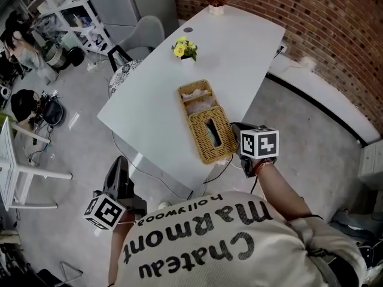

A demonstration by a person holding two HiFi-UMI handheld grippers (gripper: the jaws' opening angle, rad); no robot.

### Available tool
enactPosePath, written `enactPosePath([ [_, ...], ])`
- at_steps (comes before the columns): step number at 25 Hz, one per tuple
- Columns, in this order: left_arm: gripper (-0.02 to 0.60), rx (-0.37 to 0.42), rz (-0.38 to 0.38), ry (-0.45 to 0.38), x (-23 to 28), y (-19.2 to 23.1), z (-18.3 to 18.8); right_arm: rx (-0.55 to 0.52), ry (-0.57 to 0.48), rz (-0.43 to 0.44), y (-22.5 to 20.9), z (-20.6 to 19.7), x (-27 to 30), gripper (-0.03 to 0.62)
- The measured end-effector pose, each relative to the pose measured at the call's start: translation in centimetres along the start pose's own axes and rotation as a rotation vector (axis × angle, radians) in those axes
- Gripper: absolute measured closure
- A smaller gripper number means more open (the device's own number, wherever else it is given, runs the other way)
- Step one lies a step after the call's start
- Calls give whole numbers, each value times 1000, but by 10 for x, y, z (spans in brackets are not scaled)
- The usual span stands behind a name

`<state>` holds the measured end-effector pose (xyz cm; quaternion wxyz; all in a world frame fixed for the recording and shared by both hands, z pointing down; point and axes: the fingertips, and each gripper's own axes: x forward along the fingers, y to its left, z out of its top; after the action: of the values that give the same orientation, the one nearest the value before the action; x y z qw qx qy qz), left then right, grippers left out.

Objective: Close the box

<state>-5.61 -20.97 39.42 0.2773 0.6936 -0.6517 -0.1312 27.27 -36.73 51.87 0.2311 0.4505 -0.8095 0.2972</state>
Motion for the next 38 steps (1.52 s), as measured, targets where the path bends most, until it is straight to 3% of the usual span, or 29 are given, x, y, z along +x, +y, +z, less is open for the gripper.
enactPosePath([
  [10,580,-4,18,13,-10,10,-1,22,-14,1,-5,-1,6,577],
  [15,580,1,-80,18,3,-1,7,82,11,-47,-11,-8,-6,536],
  [20,580,41,-161,30,5,-2,22,144,-46,-146,-8,-14,-37,536],
  [25,580,94,-258,64,-6,-3,32,160,-164,-217,30,-8,-77,540],
  [31,580,131,-295,100,-48,15,44,219,-261,-267,97,-17,-108,579],
  [38,580,146,-363,91,-93,34,70,286,-386,-253,182,-22,-145,591],
])
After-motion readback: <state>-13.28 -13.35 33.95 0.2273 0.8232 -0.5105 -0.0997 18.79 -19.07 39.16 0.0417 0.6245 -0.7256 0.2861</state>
